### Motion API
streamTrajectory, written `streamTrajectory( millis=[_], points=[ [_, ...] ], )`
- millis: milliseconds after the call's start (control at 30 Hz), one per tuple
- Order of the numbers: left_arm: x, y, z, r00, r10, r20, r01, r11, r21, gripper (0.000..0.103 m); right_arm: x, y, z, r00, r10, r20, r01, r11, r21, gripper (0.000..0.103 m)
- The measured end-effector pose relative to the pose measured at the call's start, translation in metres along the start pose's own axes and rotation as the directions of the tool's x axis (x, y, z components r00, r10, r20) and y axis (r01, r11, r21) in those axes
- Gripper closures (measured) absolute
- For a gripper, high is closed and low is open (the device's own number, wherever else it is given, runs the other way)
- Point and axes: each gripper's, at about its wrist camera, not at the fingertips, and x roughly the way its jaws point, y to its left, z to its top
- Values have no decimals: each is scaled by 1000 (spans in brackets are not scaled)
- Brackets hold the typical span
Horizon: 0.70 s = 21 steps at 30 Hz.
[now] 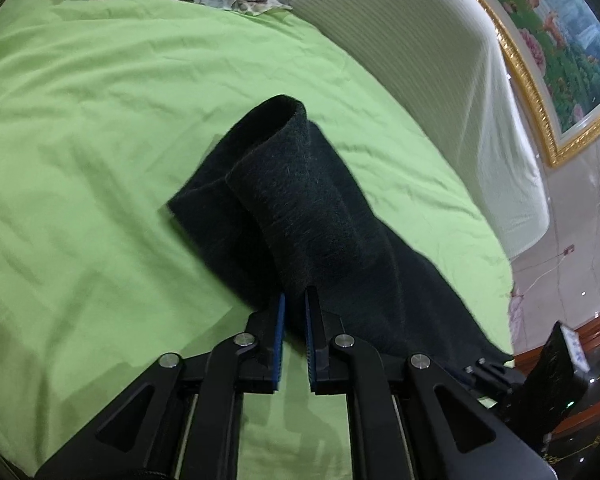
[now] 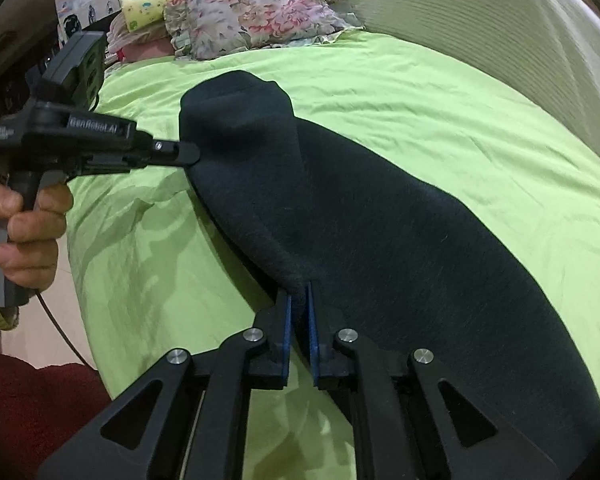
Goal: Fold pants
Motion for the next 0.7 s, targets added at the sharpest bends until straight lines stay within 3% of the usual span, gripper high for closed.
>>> streamTrajectory(
  millis=[67,133,233,333,500,567,700],
  points=[
    [-3,4,0,1000,9,-9,-9,1000,-3,87,-2,2,-1,1000,-3,-6,3,1000,0,89],
    [-7,9,1,1000,15,-14,-15,1000,-16,65,-5,2,-2,1000,11,-7,-11,1000,15,82],
    [-15,14,4,999,34,3,-34,999,-34,45,-13,-1,-4,999,49,22,-50,997,53,66],
    [-18,11,9,999,37,-1,-37,998,-43,38,-21,-3,-3,996,81,47,-85,993,86,66],
    [-10,6,18,996,82,-24,-83,996,-31,35,-32,-19,3,994,45,97,-58,989,138,66],
    [-5,5,23,995,98,-35,-99,994,-35,35,-34,-36,9,992,26,122,-51,978,201,66],
    [6,9,31,988,150,-47,-152,988,-34,35,-26,-91,20,990,6,142,-61,920,387,66]
  ],
)
